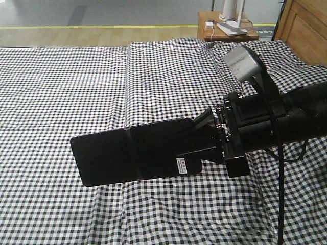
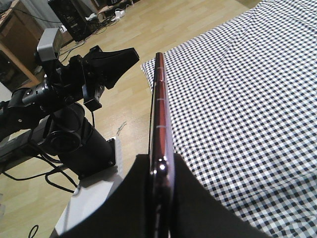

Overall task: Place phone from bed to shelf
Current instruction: 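Hold the phone in the right gripper while the base drives to the shelf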

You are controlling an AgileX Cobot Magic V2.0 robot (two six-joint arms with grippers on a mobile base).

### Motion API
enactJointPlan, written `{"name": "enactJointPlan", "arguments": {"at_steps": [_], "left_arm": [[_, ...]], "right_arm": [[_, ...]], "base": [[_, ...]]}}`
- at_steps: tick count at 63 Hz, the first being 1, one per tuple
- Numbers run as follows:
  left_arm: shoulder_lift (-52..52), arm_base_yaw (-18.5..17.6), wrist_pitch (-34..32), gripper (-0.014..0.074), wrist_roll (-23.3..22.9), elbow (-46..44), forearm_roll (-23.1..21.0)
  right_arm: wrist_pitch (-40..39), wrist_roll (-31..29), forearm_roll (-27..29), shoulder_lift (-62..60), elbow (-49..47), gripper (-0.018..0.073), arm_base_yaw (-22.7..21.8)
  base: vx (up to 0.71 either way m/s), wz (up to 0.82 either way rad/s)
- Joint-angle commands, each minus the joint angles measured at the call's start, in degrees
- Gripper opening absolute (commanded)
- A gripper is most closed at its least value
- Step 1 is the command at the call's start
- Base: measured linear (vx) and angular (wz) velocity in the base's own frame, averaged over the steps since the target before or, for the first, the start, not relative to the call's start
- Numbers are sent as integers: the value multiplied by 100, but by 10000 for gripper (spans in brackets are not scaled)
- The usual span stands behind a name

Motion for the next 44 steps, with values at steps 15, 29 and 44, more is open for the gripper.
{"name": "enactJointPlan", "arguments": {"at_steps": [15, 29, 44], "left_arm": [[-39, -28, -395, 1, -50, -145, -60], [-39, -28, -395, 1, -50, -145, -60], [-39, -28, -395, 1, -50, -145, -60]], "right_arm": [[453, -22, 549, -172, -152, -3, -11], [453, -22, 549, -172, -152, -3, -11], [453, -22, 549, -172, -152, -3, -11]], "base": [[-7, 27], [-12, 48], [-14, 54]]}}
